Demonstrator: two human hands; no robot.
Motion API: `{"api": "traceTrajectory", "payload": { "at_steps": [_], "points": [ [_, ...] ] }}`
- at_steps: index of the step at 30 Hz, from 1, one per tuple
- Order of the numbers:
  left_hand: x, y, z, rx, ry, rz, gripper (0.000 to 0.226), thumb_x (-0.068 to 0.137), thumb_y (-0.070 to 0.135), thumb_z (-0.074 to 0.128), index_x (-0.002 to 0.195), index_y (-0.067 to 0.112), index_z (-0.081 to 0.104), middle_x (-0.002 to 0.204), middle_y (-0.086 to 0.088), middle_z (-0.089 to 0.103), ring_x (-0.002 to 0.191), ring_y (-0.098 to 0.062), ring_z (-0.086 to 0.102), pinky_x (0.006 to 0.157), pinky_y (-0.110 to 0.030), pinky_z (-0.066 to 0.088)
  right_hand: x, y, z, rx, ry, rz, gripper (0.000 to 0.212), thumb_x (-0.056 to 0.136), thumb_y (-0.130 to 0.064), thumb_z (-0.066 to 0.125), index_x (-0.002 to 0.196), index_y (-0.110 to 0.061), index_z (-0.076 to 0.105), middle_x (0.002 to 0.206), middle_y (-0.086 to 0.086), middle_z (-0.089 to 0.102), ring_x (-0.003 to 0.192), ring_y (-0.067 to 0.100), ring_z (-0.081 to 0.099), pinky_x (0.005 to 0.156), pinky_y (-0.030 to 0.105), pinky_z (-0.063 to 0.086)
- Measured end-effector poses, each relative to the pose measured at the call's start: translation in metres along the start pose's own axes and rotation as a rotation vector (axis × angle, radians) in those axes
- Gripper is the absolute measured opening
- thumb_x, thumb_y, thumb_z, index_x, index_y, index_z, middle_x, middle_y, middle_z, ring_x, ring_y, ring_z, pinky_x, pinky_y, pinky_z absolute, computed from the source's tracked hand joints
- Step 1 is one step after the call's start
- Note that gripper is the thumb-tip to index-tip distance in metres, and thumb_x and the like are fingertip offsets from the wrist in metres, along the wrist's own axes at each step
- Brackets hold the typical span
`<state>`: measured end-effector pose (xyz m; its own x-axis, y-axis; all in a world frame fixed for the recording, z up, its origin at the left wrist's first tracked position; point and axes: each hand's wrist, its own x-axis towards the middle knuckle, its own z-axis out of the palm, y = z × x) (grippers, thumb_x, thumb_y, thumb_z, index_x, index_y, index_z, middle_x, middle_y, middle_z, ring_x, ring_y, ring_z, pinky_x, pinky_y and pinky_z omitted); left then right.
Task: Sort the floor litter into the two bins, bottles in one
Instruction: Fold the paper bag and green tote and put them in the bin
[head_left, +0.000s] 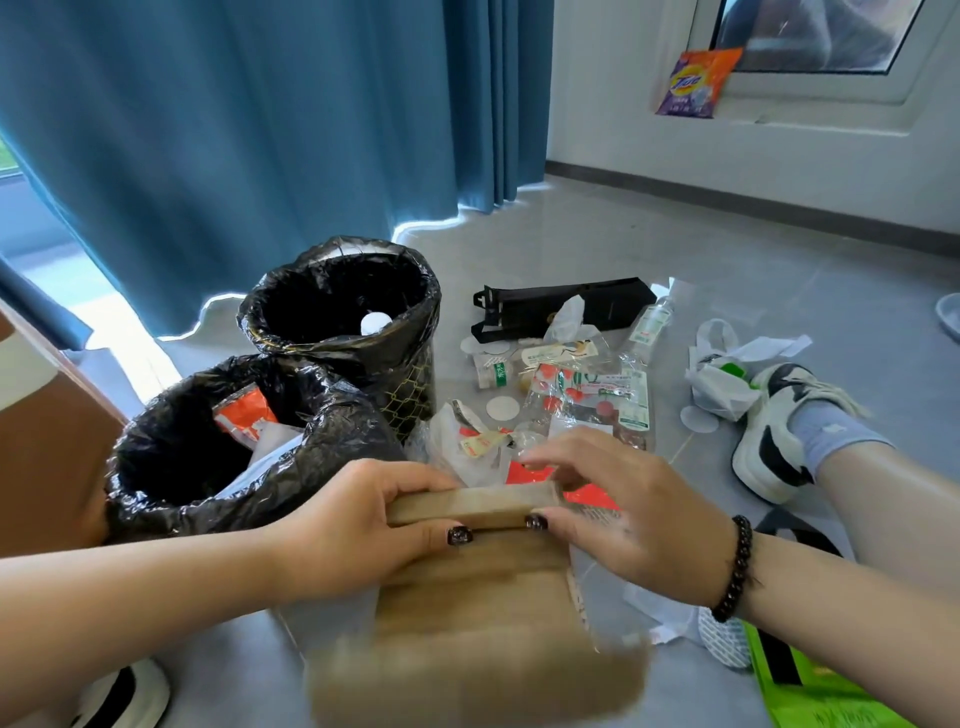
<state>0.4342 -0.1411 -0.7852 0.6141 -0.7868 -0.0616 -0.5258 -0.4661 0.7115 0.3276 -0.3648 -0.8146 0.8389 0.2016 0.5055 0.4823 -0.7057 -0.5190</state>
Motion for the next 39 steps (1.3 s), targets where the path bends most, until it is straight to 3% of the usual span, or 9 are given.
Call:
{"api": "traceTrajectory", "payload": {
  "at_steps": [6, 9, 15, 21, 25, 28, 32, 35, 39],
  "points": [
    [0.004, -0.006, -0.004, -0.069, 0.062, 0.083, 0.039, 0.073, 0.026, 0.083, 0.101, 0.047, 0.066, 0.089, 0.018, 0.073, 0.082, -0.002, 0.068, 0.073, -0.02, 0.055, 0.003, 0.001, 0.006, 0.062, 0.049, 0.114, 0.02, 0.083, -0.023, 0.068, 0.102, -0.019, 0.067, 0.097, -0.02, 0.061, 0.085, 0.005, 0.06, 0.058, 0.03, 0.053],
    [0.007, -0.014, -0.006, -0.201, 0.008, 0.03, 0.029, 0.072, 0.036, 0.083, 0.098, 0.034, 0.07, 0.086, 0.003, 0.074, 0.075, -0.006, 0.065, 0.071, -0.027, 0.054, 0.005, -0.002, 0.005, -0.012, 0.082, 0.025, 0.013, 0.084, -0.016, 0.064, 0.097, -0.013, 0.064, 0.093, -0.014, 0.056, 0.081, 0.004, 0.057, 0.059, 0.027, 0.051],
    [0.011, -0.015, -0.006, -0.374, -0.178, -0.077, 0.075, 0.059, 0.075, 0.07, 0.106, 0.017, 0.072, 0.106, -0.013, 0.071, 0.095, -0.019, 0.066, 0.087, -0.031, 0.052, 0.0, -0.005, 0.009, -0.284, 0.067, -0.222, 0.011, 0.093, -0.011, 0.055, 0.09, -0.005, 0.065, 0.087, 0.009, 0.062, 0.074, 0.024, 0.061, 0.062, 0.033, 0.051],
    [0.015, -0.01, -0.012, -0.282, -0.291, -0.11, 0.065, 0.057, 0.075, 0.07, 0.095, 0.023, 0.075, 0.087, 0.008, 0.073, 0.079, 0.001, 0.065, 0.07, -0.013, 0.049, 0.0, -0.005, 0.008, -0.446, 0.133, -0.35, 0.014, 0.09, -0.006, 0.061, 0.082, -0.002, 0.07, 0.079, 0.011, 0.063, 0.067, 0.028, 0.058, 0.056, 0.035, 0.049],
    [0.018, -0.011, -0.013, -0.148, -0.206, -0.06, 0.048, 0.062, 0.069, 0.067, 0.089, 0.03, 0.072, 0.087, 0.007, 0.073, 0.078, -0.004, 0.067, 0.074, -0.024, 0.055, 0.002, -0.007, 0.001, -0.272, 0.096, -0.126, 0.017, 0.093, -0.028, 0.057, 0.09, -0.016, 0.068, 0.09, -0.002, 0.062, 0.078, 0.018, 0.06, 0.066, 0.033, 0.052],
    [0.017, -0.013, -0.012, -0.104, -0.128, -0.034, 0.045, 0.06, 0.069, 0.071, 0.089, 0.035, 0.069, 0.084, 0.007, 0.073, 0.075, -0.006, 0.068, 0.07, -0.027, 0.057, 0.002, 0.001, -0.004, -0.23, 0.03, -0.205, 0.016, 0.089, -0.025, 0.064, 0.1, -0.013, 0.068, 0.103, 0.004, 0.059, 0.09, 0.017, 0.059, 0.078, 0.029, 0.05],
    [0.015, -0.011, -0.012, -0.12, -0.01, 0.012, 0.034, 0.061, 0.056, 0.079, 0.087, 0.036, 0.068, 0.081, 0.008, 0.072, 0.068, -0.005, 0.066, 0.062, -0.022, 0.053, -0.001, 0.004, -0.003, 0.129, 0.075, 0.107, 0.035, 0.084, -0.032, 0.066, 0.117, -0.019, 0.062, 0.106, -0.009, 0.059, 0.091, 0.01, 0.061, 0.078, 0.022, 0.053],
    [0.014, -0.01, -0.011, -0.2, 0.011, 0.057, 0.041, 0.058, 0.056, 0.08, 0.088, 0.032, 0.067, 0.084, 0.0, 0.07, 0.068, -0.015, 0.064, 0.06, -0.03, 0.053, 0.001, 0.003, -0.006, 0.164, 0.102, 0.071, 0.028, 0.081, -0.026, 0.07, 0.105, -0.012, 0.07, 0.096, -0.004, 0.067, 0.085, 0.013, 0.064, 0.07, 0.023, 0.054],
    [0.013, -0.007, -0.014, -0.386, -0.06, 0.026, 0.057, 0.057, 0.067, 0.077, 0.1, 0.031, 0.066, 0.091, 0.005, 0.069, 0.075, -0.006, 0.061, 0.064, -0.019, 0.05, 0.003, -0.003, -0.018, 0.08, 0.204, -0.031, 0.022, 0.078, -0.015, 0.075, 0.098, -0.005, 0.071, 0.096, 0.004, 0.065, 0.088, 0.013, 0.064, 0.073, 0.024, 0.053]
  ]
}}
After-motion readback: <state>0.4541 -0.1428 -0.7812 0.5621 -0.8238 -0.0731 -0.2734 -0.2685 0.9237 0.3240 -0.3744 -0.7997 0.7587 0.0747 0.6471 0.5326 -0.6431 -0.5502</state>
